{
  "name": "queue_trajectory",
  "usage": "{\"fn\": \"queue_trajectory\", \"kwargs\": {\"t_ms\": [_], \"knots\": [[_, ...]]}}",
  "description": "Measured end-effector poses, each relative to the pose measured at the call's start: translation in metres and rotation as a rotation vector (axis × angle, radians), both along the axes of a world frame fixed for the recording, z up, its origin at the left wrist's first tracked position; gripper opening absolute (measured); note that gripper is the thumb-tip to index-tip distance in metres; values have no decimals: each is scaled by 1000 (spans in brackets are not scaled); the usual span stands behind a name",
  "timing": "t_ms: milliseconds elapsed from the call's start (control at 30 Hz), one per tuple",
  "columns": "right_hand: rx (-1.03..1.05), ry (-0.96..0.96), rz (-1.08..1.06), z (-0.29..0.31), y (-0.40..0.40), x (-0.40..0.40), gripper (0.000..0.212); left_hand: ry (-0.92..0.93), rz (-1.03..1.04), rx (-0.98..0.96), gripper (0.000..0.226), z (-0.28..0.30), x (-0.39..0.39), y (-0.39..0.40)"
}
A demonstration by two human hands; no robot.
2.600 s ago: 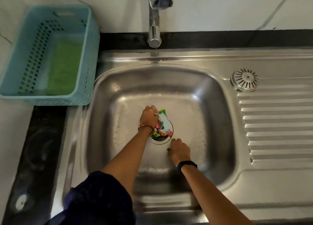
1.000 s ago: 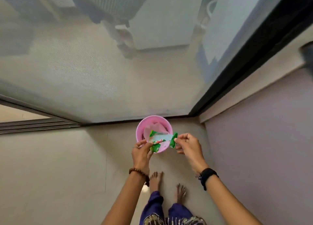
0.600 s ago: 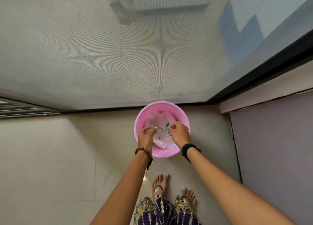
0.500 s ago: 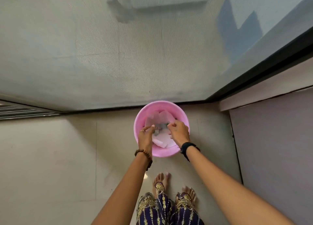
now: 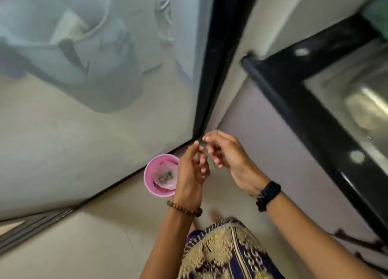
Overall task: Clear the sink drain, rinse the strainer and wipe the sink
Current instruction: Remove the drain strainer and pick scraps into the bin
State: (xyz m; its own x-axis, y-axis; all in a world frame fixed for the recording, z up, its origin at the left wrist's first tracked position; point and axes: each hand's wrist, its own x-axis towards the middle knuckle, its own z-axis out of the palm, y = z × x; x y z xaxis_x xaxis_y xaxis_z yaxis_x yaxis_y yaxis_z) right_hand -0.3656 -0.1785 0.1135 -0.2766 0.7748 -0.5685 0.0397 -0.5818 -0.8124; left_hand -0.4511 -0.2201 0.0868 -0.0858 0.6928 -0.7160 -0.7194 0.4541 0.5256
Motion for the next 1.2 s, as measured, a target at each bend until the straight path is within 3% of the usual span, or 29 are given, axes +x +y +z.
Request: {"fn": "queue_trajectory", "kwargs": {"t_ms": [267, 400, 500, 667, 900, 1033, 1200], "knots": [[164, 36, -388, 118, -7, 142, 20, -50, -370, 255, 42, 110, 127, 42], [200, 4, -583, 130, -3, 228, 14, -61, -644, 250, 45, 122, 219, 72], [193, -62, -683, 117, 8, 293, 10, 29, -830, 202, 45, 111, 297, 102], [86, -202, -797, 60, 40, 394, 13, 417, -1086, 237, 40, 63, 398, 163], [-192, -382, -842, -44, 66, 482, 8, 1118, -1468, 484, 18, -32, 458, 218], [-243, -627, -598, -93, 76, 488, 10, 1388, -1741, 687, 24, -73, 476, 221], [-134, -1002, -304, -123, 89, 478, 30, 1654, -1932, 1019, 31, -108, 482, 224]]}}
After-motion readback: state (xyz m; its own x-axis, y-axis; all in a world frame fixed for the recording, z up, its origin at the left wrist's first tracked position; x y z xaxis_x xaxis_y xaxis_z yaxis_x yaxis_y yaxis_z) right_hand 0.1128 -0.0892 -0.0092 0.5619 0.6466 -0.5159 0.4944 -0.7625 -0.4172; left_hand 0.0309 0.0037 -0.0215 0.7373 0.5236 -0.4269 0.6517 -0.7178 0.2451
